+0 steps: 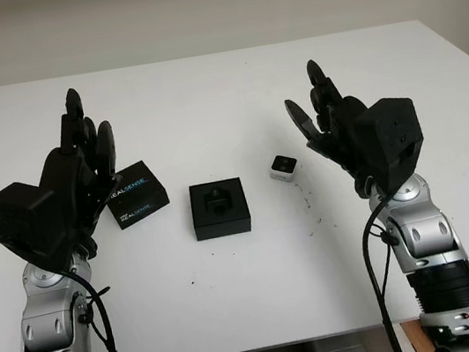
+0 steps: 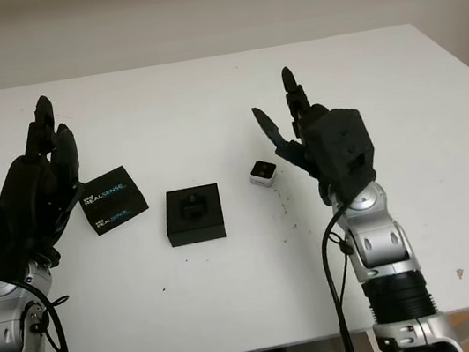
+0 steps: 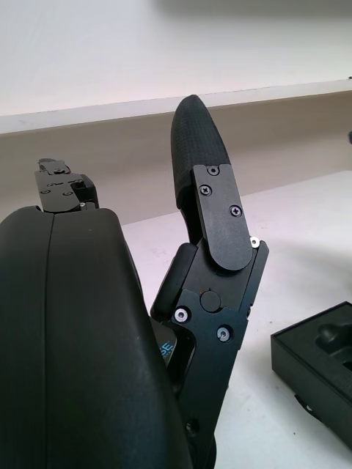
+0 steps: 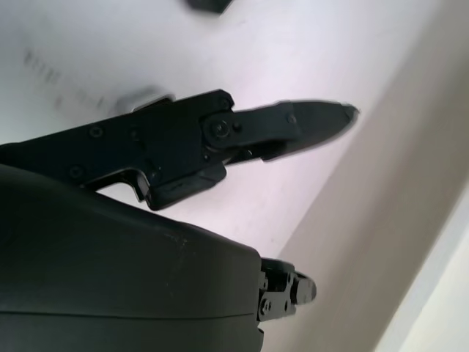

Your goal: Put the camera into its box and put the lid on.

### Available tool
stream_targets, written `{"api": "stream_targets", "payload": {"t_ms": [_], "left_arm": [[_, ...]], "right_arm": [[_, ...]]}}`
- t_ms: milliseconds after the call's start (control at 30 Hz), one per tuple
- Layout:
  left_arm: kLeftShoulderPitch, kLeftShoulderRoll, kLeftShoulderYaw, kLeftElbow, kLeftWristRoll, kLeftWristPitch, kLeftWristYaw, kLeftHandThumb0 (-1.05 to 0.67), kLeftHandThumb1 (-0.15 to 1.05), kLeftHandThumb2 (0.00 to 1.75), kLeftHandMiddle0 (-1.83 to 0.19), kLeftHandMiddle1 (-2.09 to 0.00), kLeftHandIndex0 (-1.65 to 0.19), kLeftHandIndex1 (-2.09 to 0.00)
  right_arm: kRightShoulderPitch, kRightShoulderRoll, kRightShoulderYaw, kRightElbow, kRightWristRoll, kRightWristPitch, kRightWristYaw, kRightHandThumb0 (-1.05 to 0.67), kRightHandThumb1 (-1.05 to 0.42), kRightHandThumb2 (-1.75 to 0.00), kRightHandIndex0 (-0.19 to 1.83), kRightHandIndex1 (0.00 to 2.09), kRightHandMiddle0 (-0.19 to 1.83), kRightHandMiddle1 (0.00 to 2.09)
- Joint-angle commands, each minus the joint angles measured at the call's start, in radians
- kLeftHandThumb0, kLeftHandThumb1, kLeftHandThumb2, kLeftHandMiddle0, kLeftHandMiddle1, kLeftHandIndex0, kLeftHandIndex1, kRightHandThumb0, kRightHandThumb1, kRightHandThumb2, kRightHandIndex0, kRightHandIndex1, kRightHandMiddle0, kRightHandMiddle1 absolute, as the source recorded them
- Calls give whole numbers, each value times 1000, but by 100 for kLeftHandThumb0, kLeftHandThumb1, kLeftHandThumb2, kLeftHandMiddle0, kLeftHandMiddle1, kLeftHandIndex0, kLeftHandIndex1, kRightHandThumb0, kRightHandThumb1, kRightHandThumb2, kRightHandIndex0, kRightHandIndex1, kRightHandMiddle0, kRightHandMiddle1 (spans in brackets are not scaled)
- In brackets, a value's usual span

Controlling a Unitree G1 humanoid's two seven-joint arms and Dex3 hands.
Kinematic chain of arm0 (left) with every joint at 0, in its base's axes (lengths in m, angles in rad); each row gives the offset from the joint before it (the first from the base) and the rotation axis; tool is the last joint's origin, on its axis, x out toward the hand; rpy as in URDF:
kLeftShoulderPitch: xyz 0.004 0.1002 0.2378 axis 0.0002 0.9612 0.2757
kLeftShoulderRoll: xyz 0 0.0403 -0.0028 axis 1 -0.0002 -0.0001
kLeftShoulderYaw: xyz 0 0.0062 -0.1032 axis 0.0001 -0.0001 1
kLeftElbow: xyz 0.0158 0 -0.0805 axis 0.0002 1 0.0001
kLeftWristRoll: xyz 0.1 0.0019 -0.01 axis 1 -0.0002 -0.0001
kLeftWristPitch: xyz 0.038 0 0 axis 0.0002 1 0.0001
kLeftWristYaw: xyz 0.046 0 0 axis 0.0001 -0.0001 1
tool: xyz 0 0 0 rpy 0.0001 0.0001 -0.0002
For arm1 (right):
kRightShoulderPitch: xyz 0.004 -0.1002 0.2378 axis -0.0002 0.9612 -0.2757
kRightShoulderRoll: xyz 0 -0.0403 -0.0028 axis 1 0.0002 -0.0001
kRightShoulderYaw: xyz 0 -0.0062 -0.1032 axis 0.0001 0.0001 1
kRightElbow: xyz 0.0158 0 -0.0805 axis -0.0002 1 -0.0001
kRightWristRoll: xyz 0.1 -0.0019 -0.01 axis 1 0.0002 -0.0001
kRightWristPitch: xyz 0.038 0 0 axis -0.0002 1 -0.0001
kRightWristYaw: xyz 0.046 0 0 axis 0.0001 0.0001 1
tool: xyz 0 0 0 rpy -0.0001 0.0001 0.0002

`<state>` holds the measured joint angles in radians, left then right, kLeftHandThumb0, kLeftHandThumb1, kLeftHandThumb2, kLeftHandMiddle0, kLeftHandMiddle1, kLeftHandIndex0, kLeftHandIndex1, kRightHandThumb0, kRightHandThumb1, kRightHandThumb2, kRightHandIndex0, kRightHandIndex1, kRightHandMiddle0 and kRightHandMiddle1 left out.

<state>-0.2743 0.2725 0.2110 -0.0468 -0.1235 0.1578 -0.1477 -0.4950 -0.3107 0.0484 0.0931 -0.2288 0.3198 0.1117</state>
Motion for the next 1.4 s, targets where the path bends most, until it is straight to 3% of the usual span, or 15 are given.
{"api": "stream_targets", "payload": {"t_ms": [0,267,567,700,767,800,867,900,1000,1033,1067,1133,1167,1267,1367], "left_arm": [[5,-3,-4,-23,-3,4,3,-76,105,63,19,0,19,0],[3,-1,-14,-37,-4,34,-4,-74,105,63,19,0,19,0],[-18,3,-17,-33,-2,54,-2,-74,105,62,19,0,19,0],[-31,2,-14,-18,-8,52,-8,-73,105,60,19,0,19,0],[-35,0,-15,-14,-9,58,-7,-74,105,60,19,0,19,0],[-39,-1,-15,-6,-12,52,-11,-73,105,60,19,0,19,0],[-44,-6,-13,8,-19,38,-16,-73,105,61,19,0,19,0],[-47,-10,-11,14,-24,31,-17,-71,105,60,19,0,19,0],[-48,-7,-17,18,-19,32,-14,-71,105,62,19,0,19,0],[-48,-6,-18,19,-19,31,-15,-71,105,61,19,0,19,0],[-48,-6,-17,21,-20,27,-18,-72,105,61,19,0,19,0],[-49,-6,-16,24,-22,25,-19,-71,105,61,19,0,19,0],[-50,-7,-15,23,-23,25,-18,-71,105,61,19,0,19,0],[-51,-8,-14,23,-27,22,-18,-71,105,61,19,0,19,0],[-51,-4,-15,22,-28,24,-21,-70,105,63,19,0,19,0]], "right_arm": [[-53,-64,43,-23,-73,-14,14,-74,-97,-5,23,20,21,17],[-161,-198,174,10,-291,46,173,-76,-91,-5,31,21,28,18],[-198,-204,221,27,-388,140,258,-70,-89,-5,27,17,29,14],[-217,-195,263,64,-452,168,257,-72,-88,-5,37,24,33,14],[-225,-181,272,82,-466,191,260,-71,-88,-5,19,66,35,10],[-222,-173,274,85,-468,198,262,-70,-89,-5,2,105,36,9],[-217,-165,277,88,-470,202,261,-69,-89,-6,-14,135,37,9],[-215,-162,279,90,-470,202,261,-69,-90,-5,-16,178,36,10],[-208,-150,283,91,-474,212,253,-69,-90,-5,-18,204,35,11],[-205,-148,287,89,-478,216,254,-69,-90,-5,-19,198,34,18],[-201,-147,291,87,-482,215,250,-69,-90,-5,-19,186,19,49],[-190,-149,303,89,-497,188,224,-70,-89,-5,-19,199,-11,125],[-184,-153,312,91,-507,170,208,-71,-89,-5,-19,204,-15,139],[-169,-149,326,87,-527,151,187,-73,-87,-5,-19,209,-19,159],[-166,-134,332,68,-533,190,222,-75,-89,-6,-19,195,-19,166]]}}
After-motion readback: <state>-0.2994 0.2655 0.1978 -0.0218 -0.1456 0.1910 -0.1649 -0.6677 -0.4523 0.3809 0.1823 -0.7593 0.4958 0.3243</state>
